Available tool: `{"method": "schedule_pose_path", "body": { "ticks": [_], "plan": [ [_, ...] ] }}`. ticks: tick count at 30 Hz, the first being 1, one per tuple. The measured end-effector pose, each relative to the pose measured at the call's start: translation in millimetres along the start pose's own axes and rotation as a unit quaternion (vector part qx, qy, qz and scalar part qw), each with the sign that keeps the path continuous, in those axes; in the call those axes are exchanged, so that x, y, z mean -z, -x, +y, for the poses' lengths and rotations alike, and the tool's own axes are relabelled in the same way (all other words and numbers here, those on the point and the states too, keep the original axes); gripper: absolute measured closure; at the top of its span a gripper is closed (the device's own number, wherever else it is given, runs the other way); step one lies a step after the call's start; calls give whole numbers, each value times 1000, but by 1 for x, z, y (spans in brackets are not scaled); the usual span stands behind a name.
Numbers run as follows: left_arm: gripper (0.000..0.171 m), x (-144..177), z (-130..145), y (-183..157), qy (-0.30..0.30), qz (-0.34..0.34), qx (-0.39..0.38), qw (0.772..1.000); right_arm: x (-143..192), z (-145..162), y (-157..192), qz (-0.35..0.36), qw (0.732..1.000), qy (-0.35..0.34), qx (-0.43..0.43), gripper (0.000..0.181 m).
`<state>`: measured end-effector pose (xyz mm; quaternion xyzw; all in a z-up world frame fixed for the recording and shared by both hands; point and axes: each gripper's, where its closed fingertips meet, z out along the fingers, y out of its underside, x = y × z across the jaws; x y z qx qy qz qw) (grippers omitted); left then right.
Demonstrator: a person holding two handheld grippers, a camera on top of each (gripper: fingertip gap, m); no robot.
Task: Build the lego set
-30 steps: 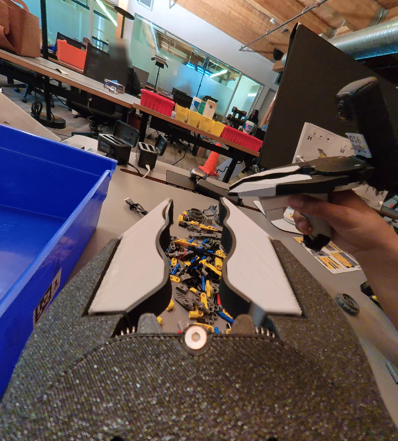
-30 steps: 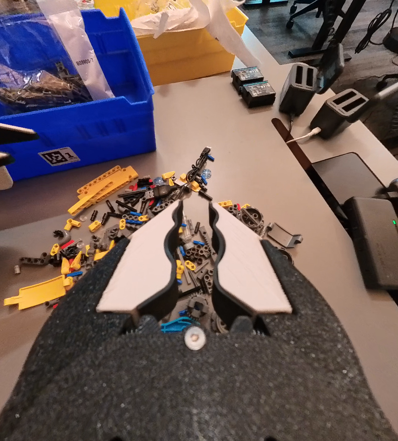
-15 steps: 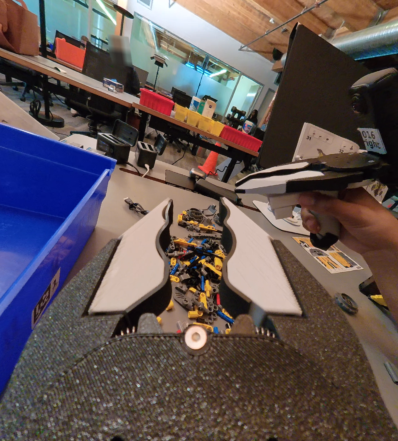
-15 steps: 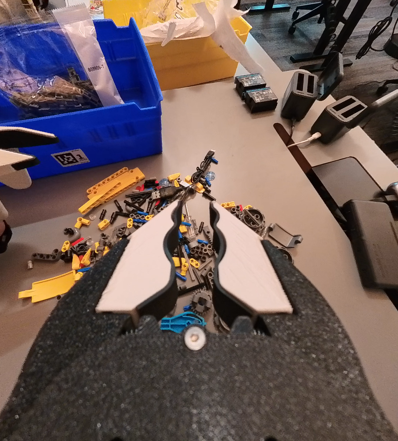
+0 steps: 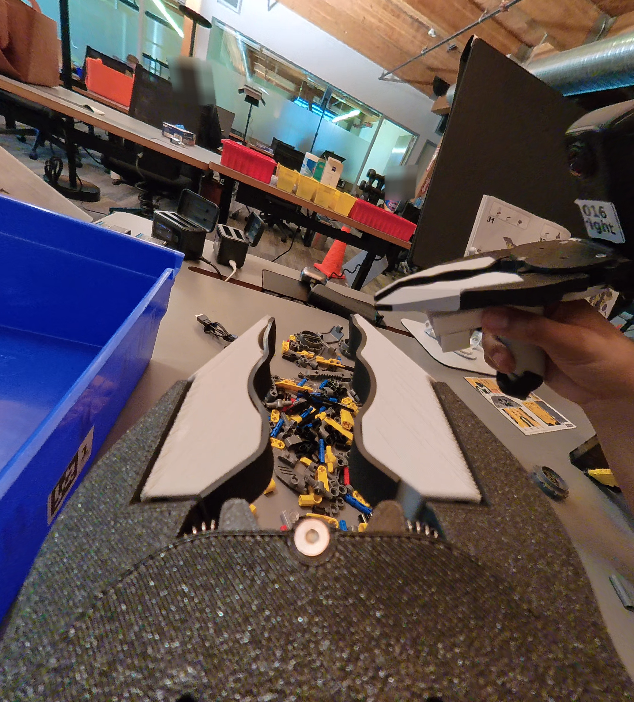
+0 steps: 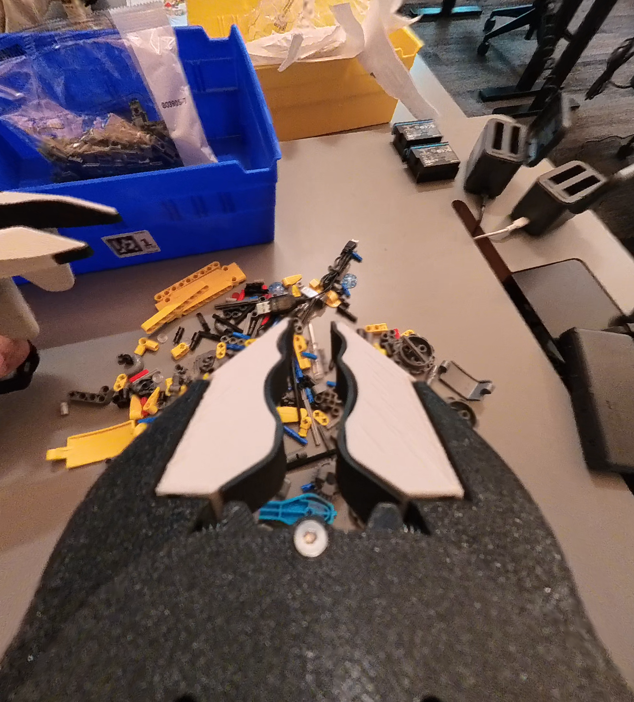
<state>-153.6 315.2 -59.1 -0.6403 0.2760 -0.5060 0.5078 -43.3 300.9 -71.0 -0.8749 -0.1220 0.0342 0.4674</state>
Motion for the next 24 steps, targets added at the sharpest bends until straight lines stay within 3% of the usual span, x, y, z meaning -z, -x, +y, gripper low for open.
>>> {"method": "schedule_pose_path", "body": {
  "ticks": [4, 7, 12, 24],
  "plan": [
    [137, 0, 0, 0, 1, 1, 0, 1000, -8, 34, 43, -126, 988, 93, 4, 170],
    [137, -1, 1, -1, 2, 1, 0, 1000, -18, 61, 68, -173, 972, 158, 31, 172],
    [137, 0, 0, 0, 0, 1, 1, 1000, -29, 96, 88, -183, 948, 237, 105, 166],
    [136, 0, -1, -1, -1, 5, 6, 1000, -33, 112, 85, -173, 941, 280, 75, 166]
  ]
}}
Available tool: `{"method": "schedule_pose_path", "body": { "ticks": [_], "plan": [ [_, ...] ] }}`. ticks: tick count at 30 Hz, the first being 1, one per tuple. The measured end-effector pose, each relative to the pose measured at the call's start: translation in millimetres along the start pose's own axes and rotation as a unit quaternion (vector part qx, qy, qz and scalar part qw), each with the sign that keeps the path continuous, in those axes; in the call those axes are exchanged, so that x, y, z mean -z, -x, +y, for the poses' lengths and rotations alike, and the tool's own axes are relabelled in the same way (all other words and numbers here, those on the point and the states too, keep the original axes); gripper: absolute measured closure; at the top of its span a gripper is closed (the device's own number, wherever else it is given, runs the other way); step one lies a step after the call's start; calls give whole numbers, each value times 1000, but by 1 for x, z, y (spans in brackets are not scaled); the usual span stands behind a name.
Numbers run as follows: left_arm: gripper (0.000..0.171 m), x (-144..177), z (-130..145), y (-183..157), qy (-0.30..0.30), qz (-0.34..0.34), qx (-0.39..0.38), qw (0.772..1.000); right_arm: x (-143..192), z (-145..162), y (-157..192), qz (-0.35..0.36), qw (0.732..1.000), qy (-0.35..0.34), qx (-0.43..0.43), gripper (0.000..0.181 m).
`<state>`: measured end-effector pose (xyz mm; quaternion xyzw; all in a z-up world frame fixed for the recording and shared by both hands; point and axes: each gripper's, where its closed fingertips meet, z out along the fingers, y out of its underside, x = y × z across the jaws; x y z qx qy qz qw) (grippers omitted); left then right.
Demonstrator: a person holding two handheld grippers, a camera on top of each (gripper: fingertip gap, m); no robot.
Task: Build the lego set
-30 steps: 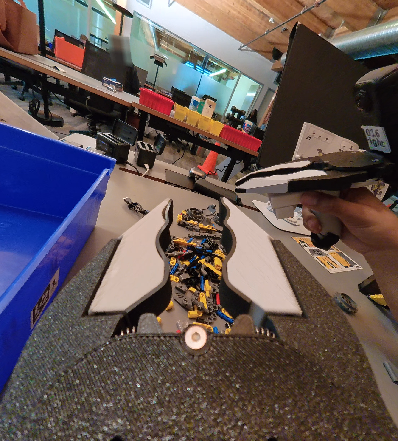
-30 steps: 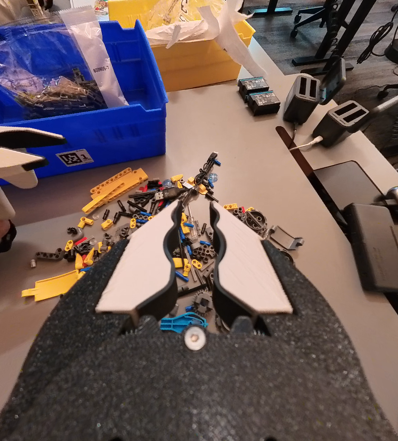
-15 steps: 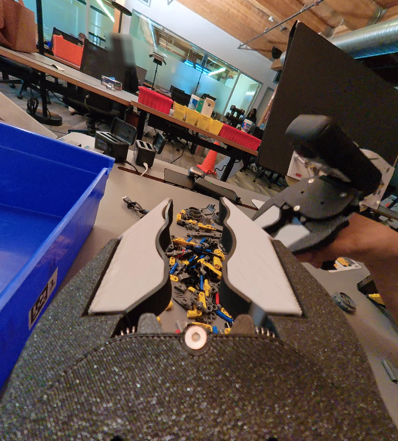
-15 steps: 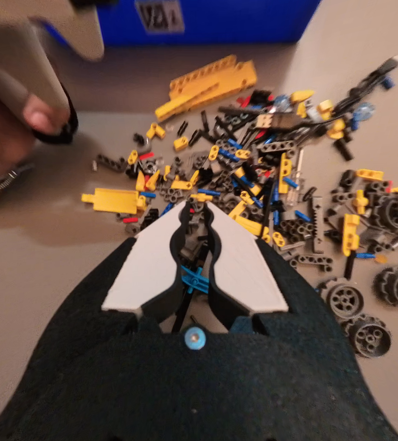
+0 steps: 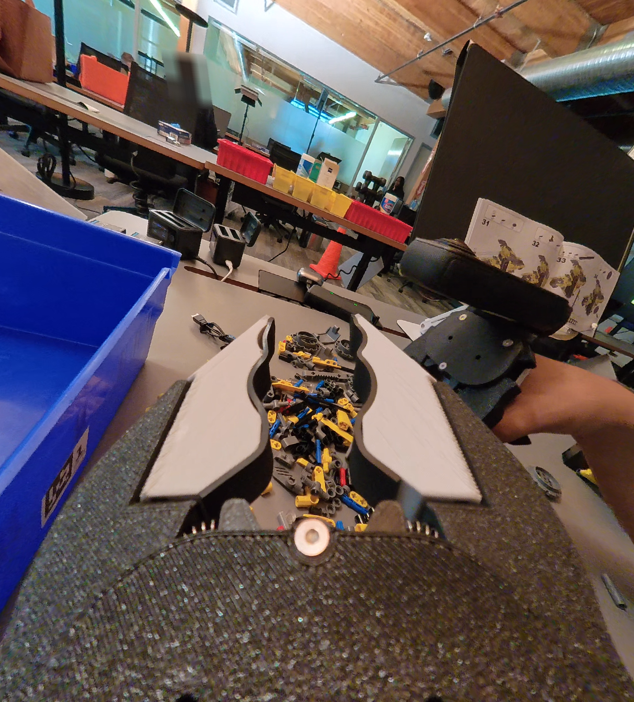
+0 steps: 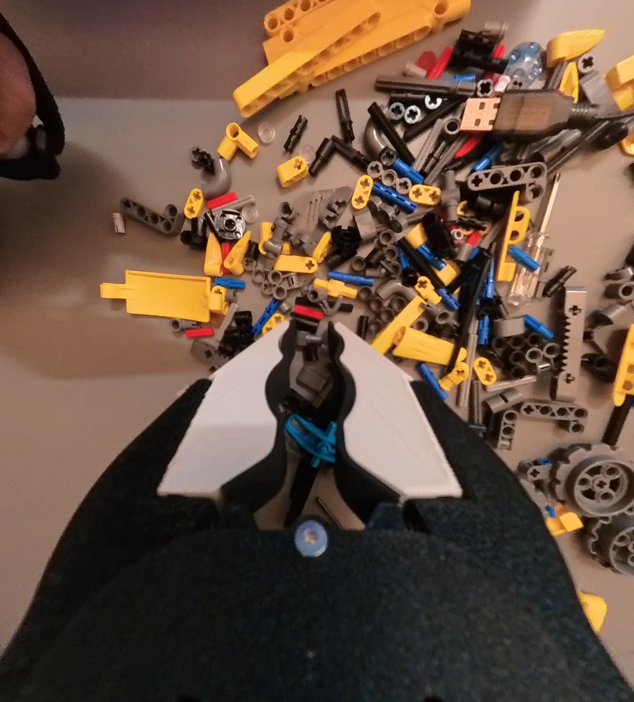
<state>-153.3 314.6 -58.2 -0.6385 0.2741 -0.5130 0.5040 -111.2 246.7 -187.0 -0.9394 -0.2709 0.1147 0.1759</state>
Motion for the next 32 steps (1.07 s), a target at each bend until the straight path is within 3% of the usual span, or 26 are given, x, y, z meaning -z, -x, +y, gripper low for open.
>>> {"method": "schedule_pose_path", "body": {
  "ticks": [10, 19, 32],
  "plan": [
    [136, 0, 0, 0, 1, 0, 1, 1000, 3, 2, -8, 26, 1000, 5, -1, 162],
    [135, -1, 1, 0, 2, 2, 3, 1000, 18, -9, -12, 18, 999, -41, -27, 167],
    [136, -1, 1, 0, 3, 2, 3, 1000, 2, -1, -3, 23, 1000, 8, -14, 158]
  ]
}}
